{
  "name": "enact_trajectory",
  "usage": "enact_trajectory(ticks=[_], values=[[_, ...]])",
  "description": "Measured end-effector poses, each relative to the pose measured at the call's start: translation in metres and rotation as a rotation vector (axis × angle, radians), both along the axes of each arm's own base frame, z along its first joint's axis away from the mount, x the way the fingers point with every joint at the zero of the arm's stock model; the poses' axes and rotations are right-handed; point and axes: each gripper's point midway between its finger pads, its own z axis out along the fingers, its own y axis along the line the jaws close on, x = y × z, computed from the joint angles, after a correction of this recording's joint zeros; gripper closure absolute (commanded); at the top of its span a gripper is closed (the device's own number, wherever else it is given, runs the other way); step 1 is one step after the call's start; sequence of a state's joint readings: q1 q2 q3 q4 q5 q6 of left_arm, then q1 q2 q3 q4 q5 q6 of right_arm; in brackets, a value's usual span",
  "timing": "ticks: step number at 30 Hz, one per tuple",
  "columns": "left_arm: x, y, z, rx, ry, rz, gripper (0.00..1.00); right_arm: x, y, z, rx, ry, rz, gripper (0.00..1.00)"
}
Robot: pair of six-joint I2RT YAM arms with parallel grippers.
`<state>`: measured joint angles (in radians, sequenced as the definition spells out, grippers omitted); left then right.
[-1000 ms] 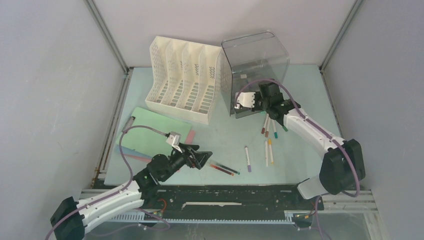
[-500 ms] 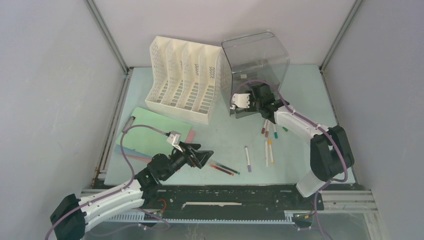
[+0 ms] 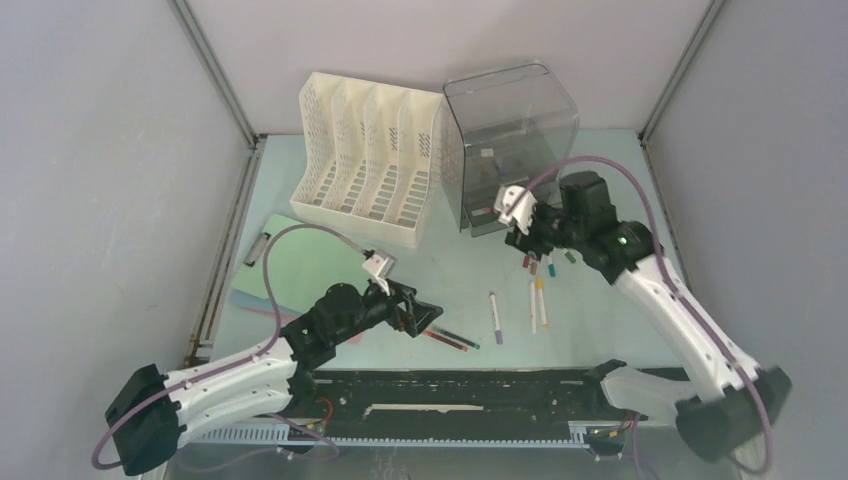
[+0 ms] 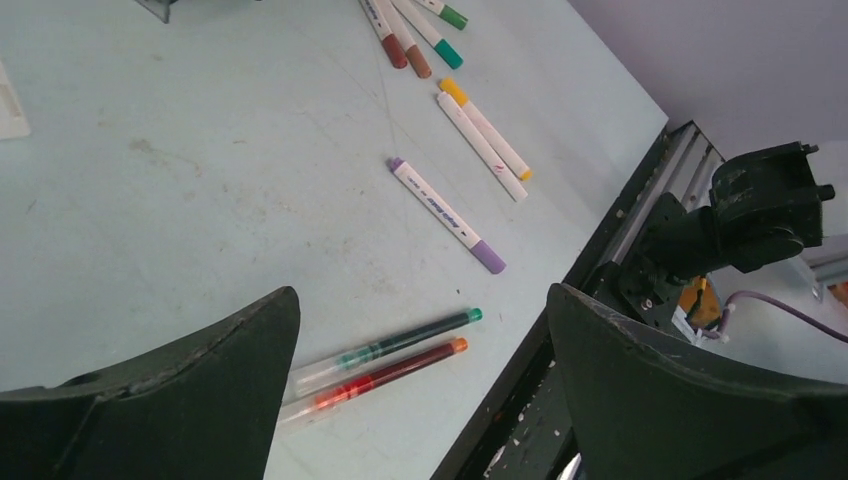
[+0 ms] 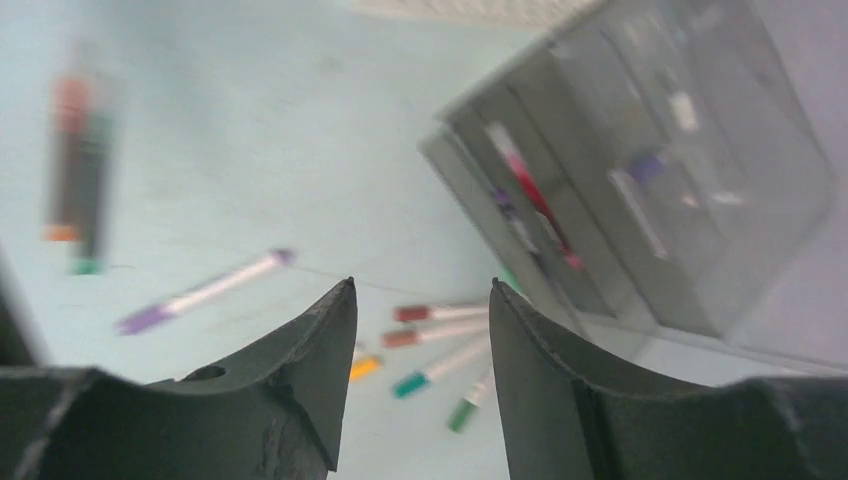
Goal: Organize the desk
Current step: Place the stationery in the drawer, then pick up the stationery from the center of the board.
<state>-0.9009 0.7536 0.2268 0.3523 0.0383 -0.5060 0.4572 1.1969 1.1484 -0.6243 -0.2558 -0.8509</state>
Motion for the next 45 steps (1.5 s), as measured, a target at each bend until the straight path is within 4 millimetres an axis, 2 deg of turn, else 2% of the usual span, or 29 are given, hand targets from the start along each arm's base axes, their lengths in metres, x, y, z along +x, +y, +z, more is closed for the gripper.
enact_trajectory(ticks=[2,4,7,9,11,14,17,20,22,25,26,28,31,39,45], values=[[0.003,-0.008,0.003,0.045,0.014,-0.024,0.01,-0.039,0.011,0.018,0.131,0.055,0.091,0.41],[0.006,-0.016,0.003,0.097,0.039,-0.046,0.03,-0.071,0.019,0.017,0.214,0.125,0.168,0.41],[0.01,-0.026,-0.006,0.189,0.093,-0.068,0.06,-0.105,0.02,-0.004,0.268,0.247,0.232,0.41],[0.01,-0.033,-0.015,0.258,0.136,-0.082,0.07,-0.114,0.014,-0.023,0.279,0.323,0.213,0.41],[0.007,-0.038,-0.026,0.333,0.173,-0.091,0.07,-0.117,0.007,-0.033,0.295,0.369,0.183,0.41],[-0.001,-0.04,-0.039,0.403,0.222,-0.071,0.08,-0.116,0.0,-0.031,0.328,0.38,0.154,0.41],[-0.007,-0.038,-0.044,0.394,0.275,-0.017,0.09,-0.116,-0.003,-0.026,0.338,0.36,0.144,0.41],[-0.008,-0.027,-0.054,0.354,0.361,0.098,0.1,-0.117,-0.003,-0.024,0.341,0.352,0.144,0.41],[-0.008,-0.018,-0.061,0.329,0.417,0.178,0.19,-0.116,-0.003,-0.024,0.34,0.35,0.142,0.41],[-0.005,-0.009,-0.068,0.297,0.493,0.295,0.24,-0.116,-0.004,-0.024,0.339,0.35,0.14,0.41],[-0.005,-0.006,-0.07,0.293,0.512,0.332,0.3,-0.116,-0.004,-0.024,0.338,0.349,0.138,0.41],[-0.003,-0.002,-0.076,0.307,0.553,0.398,0.32,-0.116,-0.004,-0.024,0.338,0.35,0.137,0.41],[-0.001,0.0,-0.084,0.348,0.597,0.47,0.41,-0.116,-0.004,-0.024,0.339,0.35,0.137,0.41],[-0.01,0.004,-0.1,0.418,0.672,0.552,0.38,-0.115,-0.004,-0.025,0.336,0.353,0.135,0.41],[-0.016,0.003,-0.103,0.485,0.712,0.596,0.36,-0.115,-0.004,-0.026,0.328,0.354,0.132,0.41]])
